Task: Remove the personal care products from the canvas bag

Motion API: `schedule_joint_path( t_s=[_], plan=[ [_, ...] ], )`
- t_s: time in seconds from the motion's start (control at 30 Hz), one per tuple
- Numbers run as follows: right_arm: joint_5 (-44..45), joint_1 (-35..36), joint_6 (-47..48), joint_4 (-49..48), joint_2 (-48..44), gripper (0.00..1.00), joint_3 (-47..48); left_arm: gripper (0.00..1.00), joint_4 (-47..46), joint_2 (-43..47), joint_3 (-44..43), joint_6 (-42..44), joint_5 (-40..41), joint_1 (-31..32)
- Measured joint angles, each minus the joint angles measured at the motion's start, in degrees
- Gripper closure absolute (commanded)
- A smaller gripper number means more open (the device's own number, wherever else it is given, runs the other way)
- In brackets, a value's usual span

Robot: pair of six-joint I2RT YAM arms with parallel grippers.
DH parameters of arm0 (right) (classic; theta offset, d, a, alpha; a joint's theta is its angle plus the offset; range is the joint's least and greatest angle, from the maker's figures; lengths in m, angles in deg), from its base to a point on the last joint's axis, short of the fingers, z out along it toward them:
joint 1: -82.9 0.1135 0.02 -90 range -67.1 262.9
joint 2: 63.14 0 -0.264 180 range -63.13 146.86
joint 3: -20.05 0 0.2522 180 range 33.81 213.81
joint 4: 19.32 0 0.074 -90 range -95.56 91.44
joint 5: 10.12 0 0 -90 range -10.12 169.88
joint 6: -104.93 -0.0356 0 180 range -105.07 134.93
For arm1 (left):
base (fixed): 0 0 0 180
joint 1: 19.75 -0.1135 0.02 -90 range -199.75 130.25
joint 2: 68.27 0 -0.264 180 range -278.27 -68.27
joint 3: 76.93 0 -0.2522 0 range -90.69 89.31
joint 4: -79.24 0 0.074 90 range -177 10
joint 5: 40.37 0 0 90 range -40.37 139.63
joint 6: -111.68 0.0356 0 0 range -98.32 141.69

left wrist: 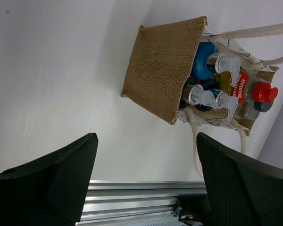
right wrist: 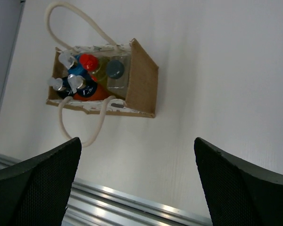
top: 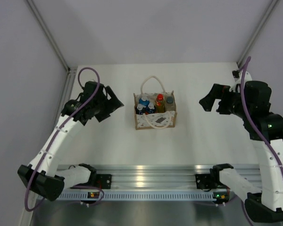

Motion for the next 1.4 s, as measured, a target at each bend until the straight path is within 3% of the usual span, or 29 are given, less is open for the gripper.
schedule_joint_path(
  t_s=[0.23, 0.27, 0.37, 0.43, 0.6, 0.77, 0.93, 1.2, 1.4],
  plan=[
    [-0.11, 10.34, -1.62, -2.49, 2.14, 0.0, -0.2, 0.32, -12.11, -8.96, 4.59, -4.7, -9.18, 1.07],
    [0.42, 11.93, -1.84, -2.67, 2.62, 0.01, -0.2, 0.41, -13.84, -10.03, 5.03, -5.01, -10.01, 1.27],
    [2.12, 15.37, -2.4, -2.89, 3.89, 0.01, -0.22, 0.44, -17.22, -12.2, 5.6, -5.92, -11.58, 1.86],
    [3.02, 16.87, -2.86, -3.08, 4.48, 0.0, -0.2, 0.53, -18.8, -12.85, 5.92, -6.43, -11.96, 2.32],
    [4.76, 20.87, -3.52, -3.3, 6.82, 0.01, 1.18, 0.57, -21.51, -13.6, 8.37, -7.3, -12.5, 3.82],
    [9.62, 29.22, -3.5, -3.91, 12.98, 0.01, 6.62, 0.77, -23.89, -14.8, 11.47, -8.0, -12.85, 4.83],
    [13.81, 35.1, -2.8, -5.14, 21.62, 0.1, 12.11, 0.99, -25.35, -14.86, 12.15, -8.24, -12.79, 4.9],
    [16.57, 39.95, 0.87, -5.77, 37.83, 0.35, 19.87, 1.0, -25.75, -14.88, 12.31, -8.31, -12.81, 4.92],
    [16.68, 42.21, 4.28, -6.12, 45.92, 0.48, 24.15, 1.0, -26.56, -14.51, 13.09, -8.96, -12.81, 4.92]
  ],
)
